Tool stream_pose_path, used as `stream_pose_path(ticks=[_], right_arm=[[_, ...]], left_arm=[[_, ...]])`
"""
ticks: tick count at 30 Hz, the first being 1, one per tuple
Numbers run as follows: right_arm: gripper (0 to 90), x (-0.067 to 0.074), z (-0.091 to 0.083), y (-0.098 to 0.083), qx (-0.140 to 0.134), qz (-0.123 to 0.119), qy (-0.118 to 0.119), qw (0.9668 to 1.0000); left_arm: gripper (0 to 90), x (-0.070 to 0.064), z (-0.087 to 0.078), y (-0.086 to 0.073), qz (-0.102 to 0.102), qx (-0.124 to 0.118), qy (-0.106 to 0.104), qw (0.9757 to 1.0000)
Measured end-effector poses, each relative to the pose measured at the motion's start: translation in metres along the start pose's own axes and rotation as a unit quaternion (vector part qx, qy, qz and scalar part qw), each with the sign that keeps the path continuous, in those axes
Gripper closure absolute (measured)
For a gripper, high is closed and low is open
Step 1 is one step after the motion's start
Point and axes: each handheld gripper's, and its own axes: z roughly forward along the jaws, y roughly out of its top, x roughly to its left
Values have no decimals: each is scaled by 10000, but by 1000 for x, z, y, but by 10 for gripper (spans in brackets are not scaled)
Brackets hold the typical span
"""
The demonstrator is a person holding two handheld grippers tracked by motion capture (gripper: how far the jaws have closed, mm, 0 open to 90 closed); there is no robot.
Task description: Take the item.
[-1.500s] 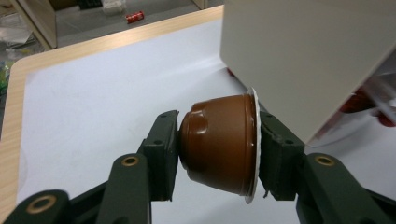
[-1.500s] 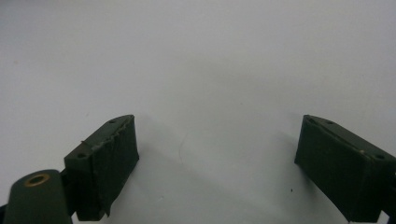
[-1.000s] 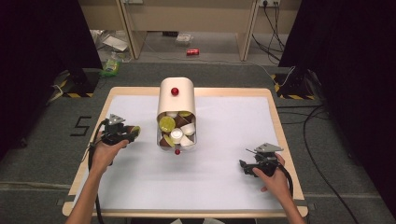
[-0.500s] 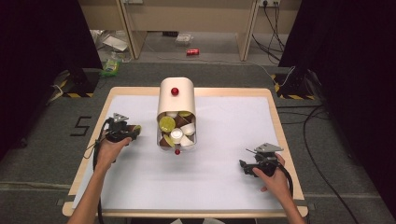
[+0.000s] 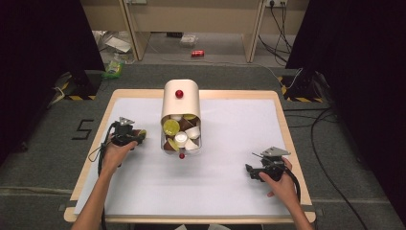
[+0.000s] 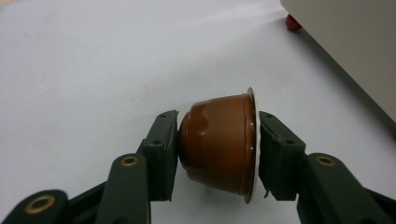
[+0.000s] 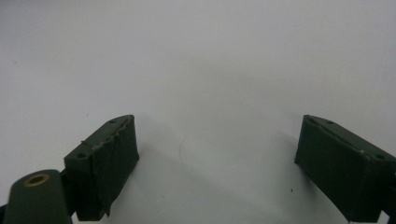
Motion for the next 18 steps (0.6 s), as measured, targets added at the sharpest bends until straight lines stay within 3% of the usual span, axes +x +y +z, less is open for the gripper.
stream_pose_path(ticks=[4, 10, 18], right_arm=[[131, 0, 0, 0, -3, -9, -1, 10000], [131, 0, 0, 0, -3, -9, 0, 10000], [131, 0, 0, 0, 0, 1, -1, 10000]], left_arm=[[522, 0, 1, -2, -34, 51, -28, 10000], [445, 2, 0, -5, -82, 122, -72, 9999], [291, 1, -9, -4, -159, 33, -110, 9998]])
